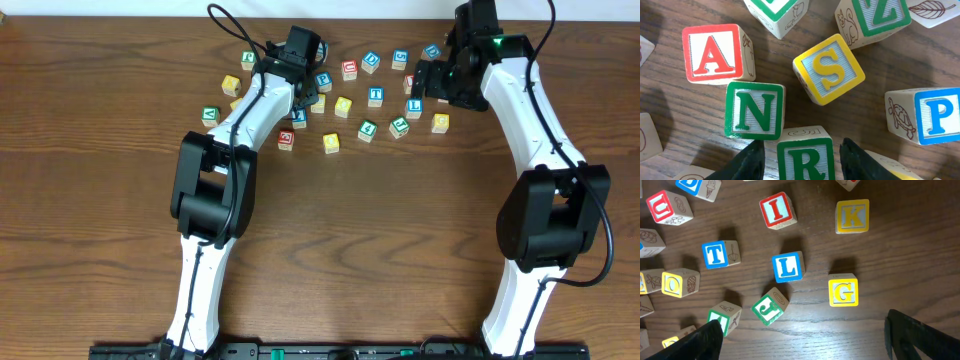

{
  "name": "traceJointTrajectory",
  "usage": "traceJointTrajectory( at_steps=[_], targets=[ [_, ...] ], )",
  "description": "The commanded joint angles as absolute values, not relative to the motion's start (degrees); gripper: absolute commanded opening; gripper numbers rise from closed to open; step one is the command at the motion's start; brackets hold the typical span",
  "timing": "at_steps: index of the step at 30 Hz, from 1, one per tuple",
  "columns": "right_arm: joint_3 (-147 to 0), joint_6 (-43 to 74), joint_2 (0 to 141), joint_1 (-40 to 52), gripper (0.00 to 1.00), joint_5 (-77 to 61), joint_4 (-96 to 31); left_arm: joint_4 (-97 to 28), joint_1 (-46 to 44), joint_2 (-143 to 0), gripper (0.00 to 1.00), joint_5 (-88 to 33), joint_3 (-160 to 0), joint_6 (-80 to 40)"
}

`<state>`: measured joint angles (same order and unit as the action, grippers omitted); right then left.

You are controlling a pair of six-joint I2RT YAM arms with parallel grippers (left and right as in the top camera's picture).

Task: Spell out ROBOT
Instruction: 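Lower the left gripper onto the green R block, then close the left gripper on the green R block and lift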

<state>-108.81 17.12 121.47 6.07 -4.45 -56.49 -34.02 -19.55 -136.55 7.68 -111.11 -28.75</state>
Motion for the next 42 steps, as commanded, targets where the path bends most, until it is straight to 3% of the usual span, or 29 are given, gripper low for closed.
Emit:
traceJointTrajectory(
  at_steps=[1, 7, 12, 18, 25, 30, 35, 42],
  targets=[
    [-109.93, 16.23, 120.05, 6.33, 0.99, -3.97, -56.60, -33.93, -19.38, -137.51, 0.47, 8.60, -110.30, -29.45],
    [-109.93, 16.23, 120.05, 6.33, 0.99, -3.97, -56.60, -33.63, -19.35, -137.51, 0.41, 8.62, -108.99, -29.43],
    [-109.93, 16.23, 120.05, 6.37, 0.99, -3.97, -56.60, -32.64, -19.35, -137.47, 0.27, 8.62, -109.34, -28.25],
    [-109.93, 16.23, 120.05, 6.33, 0.99, -3.97, -56.60, -33.19, -19.38, -132.38, 0.26, 8.60, -109.78, -22.41],
    [-109.93, 16.23, 120.05, 6.33, 0.99, -3.97, -56.60, -40.51, -19.40, -115.74, 0.26, 7.99, -109.78, -19.94],
    [-109.93, 16.23, 120.05, 6.70, 0.99, -3.97, -56.60, -58.98, -19.94, -103.24, 0.26, 3.20, -109.78, -20.45],
    [-109.93, 16.23, 120.05, 6.63, 0.99, -3.97, -56.60, -73.34, -21.63, -100.79, 0.26, 1.72, -109.34, -23.35],
    [-109.93, 16.23, 120.05, 6.79, 0.99, -3.97, -56.60, -68.25, -26.09, -100.88, 0.26, 1.58, -90.91, -28.47]
  ],
)
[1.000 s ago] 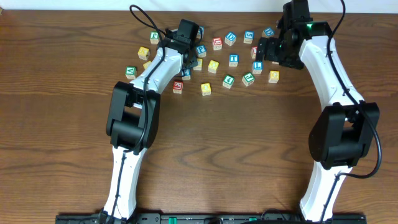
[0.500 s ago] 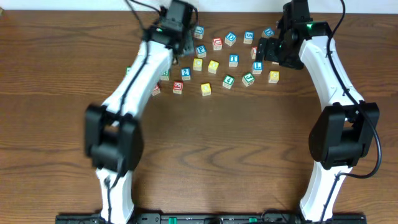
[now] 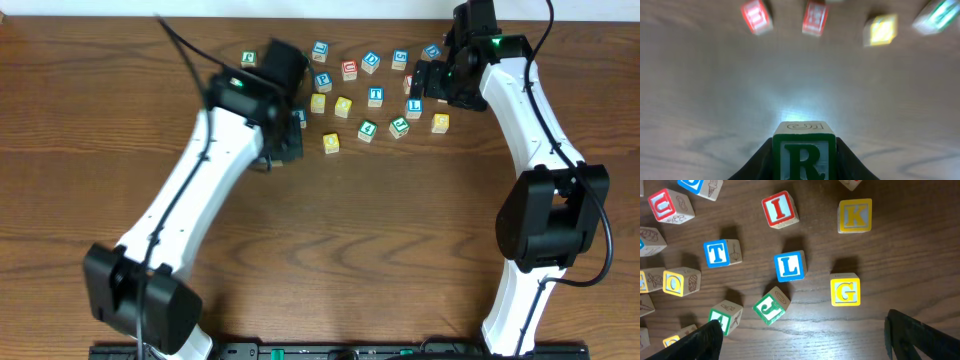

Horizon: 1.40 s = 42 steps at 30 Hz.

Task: Spell out ROBOT
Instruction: 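Close the left gripper on the green R block and lift, then carry the green R block toward the table front and set it down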

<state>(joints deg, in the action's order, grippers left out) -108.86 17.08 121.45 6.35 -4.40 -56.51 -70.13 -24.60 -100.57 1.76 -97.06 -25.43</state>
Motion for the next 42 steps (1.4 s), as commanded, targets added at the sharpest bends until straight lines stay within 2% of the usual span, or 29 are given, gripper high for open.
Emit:
traceJointTrajectory(
  at_steps=[1, 5, 12, 16, 29, 34, 42],
  targets=[
    [-109.93, 16.23, 120.05, 6.85, 0.99, -3.97, -56.60, -64.77, -26.96, -100.88, 0.26, 0.27, -86.54, -28.62],
    [-109.93, 16.23, 120.05, 6.85, 0.99, -3.97, -56.60, -49.34, -29.67, -100.88, 0.26, -0.64, -75.16, -28.16],
    [-109.93, 16.23, 120.05, 6.85, 0.99, -3.97, -56.60, -32.01, -30.04, -100.97, 0.26, -0.64, -63.09, -27.97],
    [-109.93, 16.23, 120.05, 6.85, 0.99, -3.99, -56.60, -29.30, -30.04, -101.71, 0.25, -0.69, -62.74, -23.92],
    [-109.93, 16.23, 120.05, 6.85, 0.99, -3.97, -56.60, -27.75, -30.02, -104.81, 0.27, -1.13, -62.74, -22.33],
    [-109.93, 16.23, 120.05, 6.85, 0.99, -3.97, -56.60, -27.77, -30.02, -104.81, 0.38, -1.54, -62.81, -22.33],
    [-109.93, 16.23, 120.05, 6.85, 0.99, -3.97, -56.60, -28.38, -29.98, -104.79, 0.40, -2.00, -63.42, -22.35]
  ],
)
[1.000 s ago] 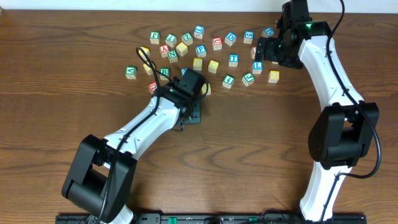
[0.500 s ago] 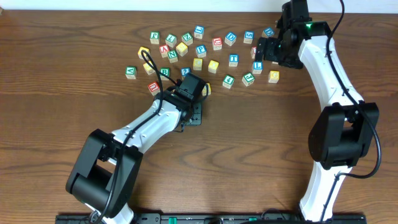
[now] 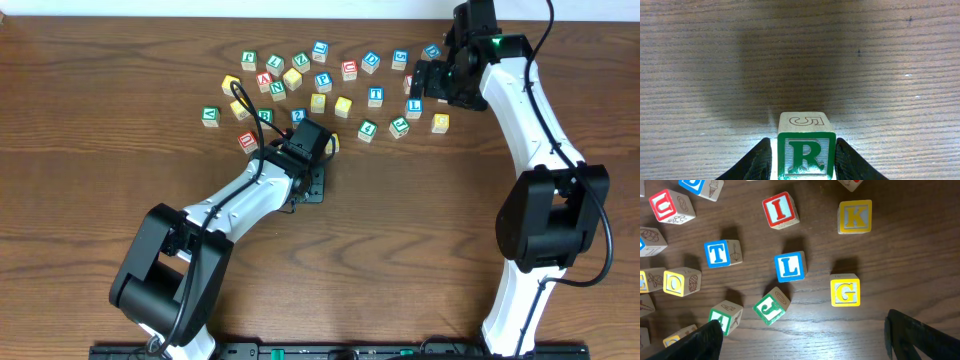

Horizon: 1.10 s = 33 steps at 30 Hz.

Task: Spell out ROBOT
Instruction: 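Carry the green R block toward the table front and set it down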

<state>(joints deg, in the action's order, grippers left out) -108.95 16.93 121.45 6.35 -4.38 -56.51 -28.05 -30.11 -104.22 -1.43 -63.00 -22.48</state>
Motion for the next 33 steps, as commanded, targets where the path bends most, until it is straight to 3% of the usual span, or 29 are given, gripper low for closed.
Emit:
traceJointTrajectory(
  at_steps=[1, 16, 33],
  targets=[
    [-109.93, 16.23, 120.05, 6.85, 0.99, -3.99, -56.60, -28.45, -29.98, -104.79, 0.40, -2.00, -63.51, -22.35],
    [-109.93, 16.23, 120.05, 6.85, 0.99, -3.97, -56.60, -29.67, -28.67, -104.79, 0.37, -1.98, -64.49, -27.35],
    [-109.93, 16.23, 120.05, 6.85, 0.99, -3.97, -56.60, -29.06, -28.69, -104.79, 0.36, -4.58, -64.75, -22.26]
  ],
)
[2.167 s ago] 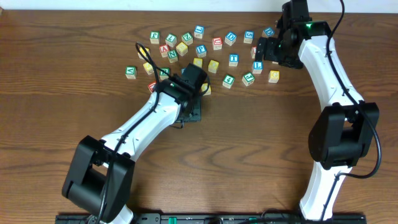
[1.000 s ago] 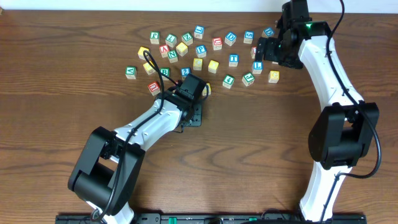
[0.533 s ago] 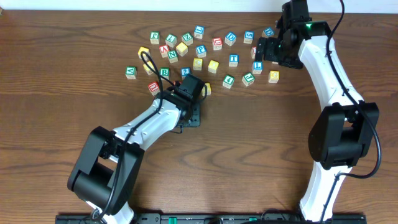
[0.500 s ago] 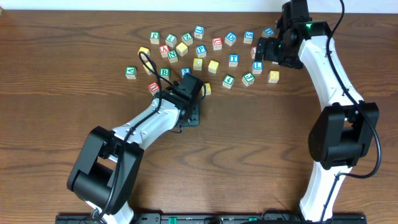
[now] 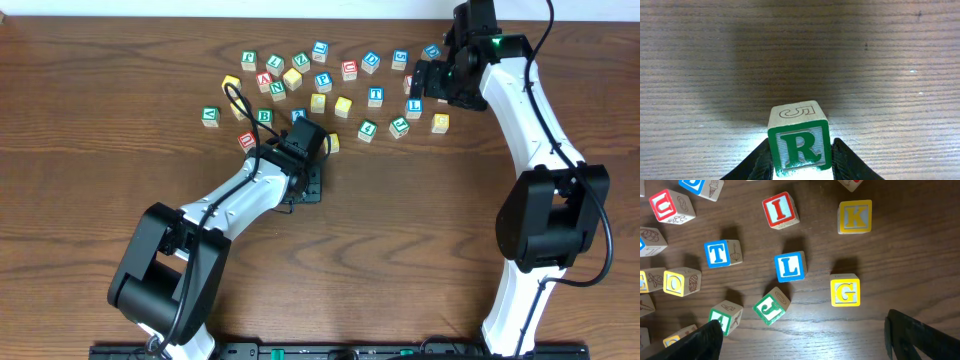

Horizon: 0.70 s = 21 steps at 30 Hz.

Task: Spell out ROBOT
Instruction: 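Carry the green R block toward the table front and set it down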

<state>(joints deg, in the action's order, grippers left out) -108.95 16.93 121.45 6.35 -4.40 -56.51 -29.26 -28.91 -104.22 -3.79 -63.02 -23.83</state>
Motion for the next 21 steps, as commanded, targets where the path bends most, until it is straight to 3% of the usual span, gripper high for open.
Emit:
traceJointTrajectory(
  at_steps=[1, 21],
  targets=[
    [-109.93, 16.23, 120.05, 6.85, 0.99, -3.97, -56.60, -29.06, -28.69, -104.79, 0.36, -4.58, -64.75, -22.24],
    [-109.93, 16.23, 120.05, 6.85, 0.99, -3.97, -56.60, -29.91, -28.69, -104.79, 0.33, -5.19, -65.78, -18.83]
  ],
)
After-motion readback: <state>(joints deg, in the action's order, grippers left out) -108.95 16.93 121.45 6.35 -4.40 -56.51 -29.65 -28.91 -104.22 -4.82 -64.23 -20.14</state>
